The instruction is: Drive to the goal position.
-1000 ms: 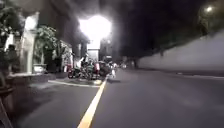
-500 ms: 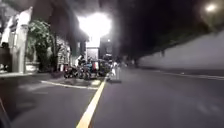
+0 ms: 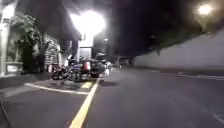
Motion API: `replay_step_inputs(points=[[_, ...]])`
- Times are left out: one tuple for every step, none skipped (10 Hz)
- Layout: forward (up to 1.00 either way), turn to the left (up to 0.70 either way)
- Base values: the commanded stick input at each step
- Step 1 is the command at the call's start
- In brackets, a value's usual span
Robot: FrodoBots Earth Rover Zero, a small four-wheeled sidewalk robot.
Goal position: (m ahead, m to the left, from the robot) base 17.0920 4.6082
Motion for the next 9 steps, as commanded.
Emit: replay_step_inputs(points=[[0.7, 0.0], [0.7, 0.0], [0.7, 0.0], [0.7, 0.0], [0.7, 0.0], [0.7, 0.0], [0.7, 0.0], [0.7, 0.0], [0.7, 0.0]])
